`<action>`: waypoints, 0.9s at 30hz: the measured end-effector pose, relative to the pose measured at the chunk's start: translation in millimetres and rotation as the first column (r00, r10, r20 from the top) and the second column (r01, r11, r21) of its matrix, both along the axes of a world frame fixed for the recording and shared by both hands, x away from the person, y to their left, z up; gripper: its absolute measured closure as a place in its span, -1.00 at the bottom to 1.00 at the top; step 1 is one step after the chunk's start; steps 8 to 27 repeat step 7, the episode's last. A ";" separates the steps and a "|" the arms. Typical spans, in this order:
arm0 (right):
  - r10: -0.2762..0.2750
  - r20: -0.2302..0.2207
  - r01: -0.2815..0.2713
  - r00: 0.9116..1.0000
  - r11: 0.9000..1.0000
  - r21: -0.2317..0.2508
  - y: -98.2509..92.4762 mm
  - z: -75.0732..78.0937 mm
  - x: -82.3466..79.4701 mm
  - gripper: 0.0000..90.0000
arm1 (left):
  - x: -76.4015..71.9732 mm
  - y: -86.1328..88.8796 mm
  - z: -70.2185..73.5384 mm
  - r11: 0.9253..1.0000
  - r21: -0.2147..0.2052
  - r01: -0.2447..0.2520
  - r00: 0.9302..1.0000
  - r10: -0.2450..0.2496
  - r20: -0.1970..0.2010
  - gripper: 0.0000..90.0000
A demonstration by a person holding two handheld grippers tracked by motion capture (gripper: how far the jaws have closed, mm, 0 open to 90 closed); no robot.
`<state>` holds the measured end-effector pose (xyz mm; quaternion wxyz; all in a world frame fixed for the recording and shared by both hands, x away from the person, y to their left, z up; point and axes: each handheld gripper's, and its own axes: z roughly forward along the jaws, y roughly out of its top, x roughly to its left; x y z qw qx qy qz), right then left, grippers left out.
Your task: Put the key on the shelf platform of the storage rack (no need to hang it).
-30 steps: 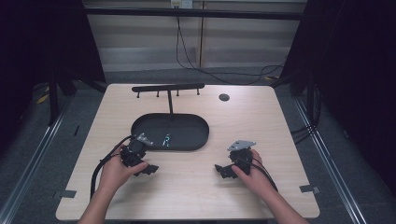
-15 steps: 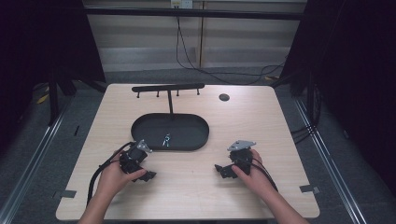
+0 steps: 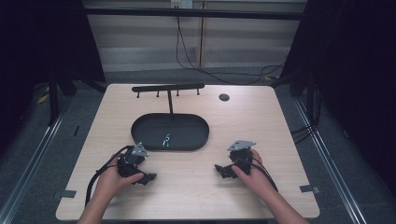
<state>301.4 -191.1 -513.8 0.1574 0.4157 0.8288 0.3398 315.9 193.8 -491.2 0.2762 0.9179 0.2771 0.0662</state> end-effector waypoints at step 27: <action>0.000 -0.001 0.000 1.000 1.000 0.000 0.0 0.0 -0.1 -1.00 | -1.7 -0.3 -0.7 1.000 -0.008 -0.015 1.000 0.015 0.002 -0.70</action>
